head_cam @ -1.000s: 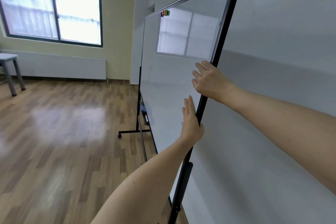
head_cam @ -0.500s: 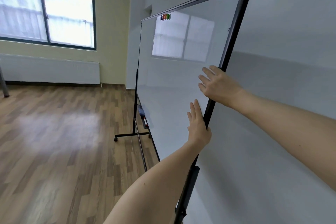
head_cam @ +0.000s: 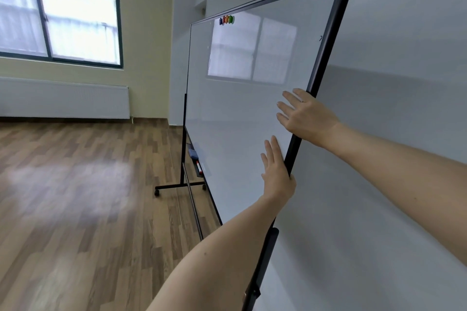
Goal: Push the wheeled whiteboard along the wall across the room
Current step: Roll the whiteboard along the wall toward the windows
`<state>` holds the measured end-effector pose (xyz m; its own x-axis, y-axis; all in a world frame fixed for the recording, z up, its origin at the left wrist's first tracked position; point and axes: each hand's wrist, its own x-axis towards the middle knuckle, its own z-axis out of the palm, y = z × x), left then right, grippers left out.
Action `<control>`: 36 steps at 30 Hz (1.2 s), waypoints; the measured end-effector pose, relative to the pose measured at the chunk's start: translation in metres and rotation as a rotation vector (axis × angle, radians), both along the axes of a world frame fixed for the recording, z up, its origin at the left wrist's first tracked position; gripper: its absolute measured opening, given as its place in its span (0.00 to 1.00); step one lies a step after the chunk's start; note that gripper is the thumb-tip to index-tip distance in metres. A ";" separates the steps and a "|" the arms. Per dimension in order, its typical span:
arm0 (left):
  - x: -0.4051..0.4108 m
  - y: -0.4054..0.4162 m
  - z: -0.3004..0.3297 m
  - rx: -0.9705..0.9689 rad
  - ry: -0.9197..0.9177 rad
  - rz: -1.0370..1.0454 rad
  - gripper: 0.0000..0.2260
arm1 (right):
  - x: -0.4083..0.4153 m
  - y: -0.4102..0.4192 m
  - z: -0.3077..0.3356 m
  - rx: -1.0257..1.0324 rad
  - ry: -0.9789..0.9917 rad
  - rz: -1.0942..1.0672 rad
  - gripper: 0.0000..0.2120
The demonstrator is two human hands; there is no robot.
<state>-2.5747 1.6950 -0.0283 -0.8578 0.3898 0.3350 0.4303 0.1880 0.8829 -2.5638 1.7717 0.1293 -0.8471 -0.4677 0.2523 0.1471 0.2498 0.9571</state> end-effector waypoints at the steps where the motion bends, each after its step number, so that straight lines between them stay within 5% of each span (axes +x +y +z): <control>1: -0.012 0.001 0.001 0.001 0.002 0.002 0.47 | -0.012 0.001 0.000 0.004 -0.004 -0.003 0.10; 36: -0.378 0.028 0.004 -0.014 0.007 0.055 0.46 | -0.393 0.027 0.002 0.063 -0.022 0.033 0.08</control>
